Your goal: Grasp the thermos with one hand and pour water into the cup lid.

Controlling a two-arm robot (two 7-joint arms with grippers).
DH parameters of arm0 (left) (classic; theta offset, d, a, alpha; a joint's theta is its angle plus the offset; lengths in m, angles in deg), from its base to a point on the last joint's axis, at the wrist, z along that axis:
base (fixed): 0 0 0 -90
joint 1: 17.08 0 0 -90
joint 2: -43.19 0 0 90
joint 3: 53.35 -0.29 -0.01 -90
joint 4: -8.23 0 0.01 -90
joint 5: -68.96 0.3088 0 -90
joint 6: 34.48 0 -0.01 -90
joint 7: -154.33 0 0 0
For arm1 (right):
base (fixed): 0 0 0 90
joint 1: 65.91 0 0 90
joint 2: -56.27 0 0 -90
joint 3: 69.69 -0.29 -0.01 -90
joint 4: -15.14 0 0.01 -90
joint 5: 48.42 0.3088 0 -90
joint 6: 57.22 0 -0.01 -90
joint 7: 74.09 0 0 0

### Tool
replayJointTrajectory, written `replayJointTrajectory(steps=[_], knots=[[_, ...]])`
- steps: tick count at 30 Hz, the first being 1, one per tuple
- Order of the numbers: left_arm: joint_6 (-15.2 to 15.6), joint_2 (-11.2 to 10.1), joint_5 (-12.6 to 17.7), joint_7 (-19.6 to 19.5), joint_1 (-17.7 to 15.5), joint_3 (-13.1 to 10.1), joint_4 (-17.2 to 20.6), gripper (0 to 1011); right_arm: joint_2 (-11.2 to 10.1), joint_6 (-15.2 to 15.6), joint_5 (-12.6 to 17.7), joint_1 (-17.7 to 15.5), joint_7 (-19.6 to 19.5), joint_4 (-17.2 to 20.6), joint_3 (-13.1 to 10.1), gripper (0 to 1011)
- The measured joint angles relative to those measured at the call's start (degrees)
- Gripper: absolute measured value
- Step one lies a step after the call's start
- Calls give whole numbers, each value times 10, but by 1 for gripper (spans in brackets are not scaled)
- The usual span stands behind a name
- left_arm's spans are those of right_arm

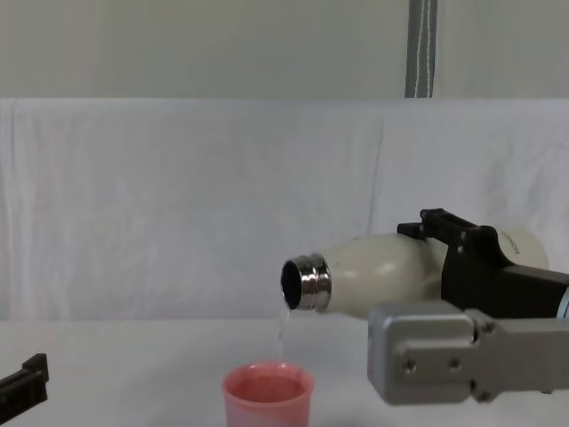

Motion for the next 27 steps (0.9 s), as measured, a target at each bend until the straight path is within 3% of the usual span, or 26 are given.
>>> replayJointTrajectory(steps=[5,15,21,27], knots=[[0,0,0,0,0,0,0,1001,10,-10,35,-8,0,1,-13,947],[0,0,0,0,0,0,0,1001,21,-22,73,-20,6,9,-26,947],[0,0,0,0,0,0,0,1001,34,-40,126,-35,9,14,-44,947],[0,0,0,0,0,0,0,1001,55,-61,201,-51,13,16,-74,947]])
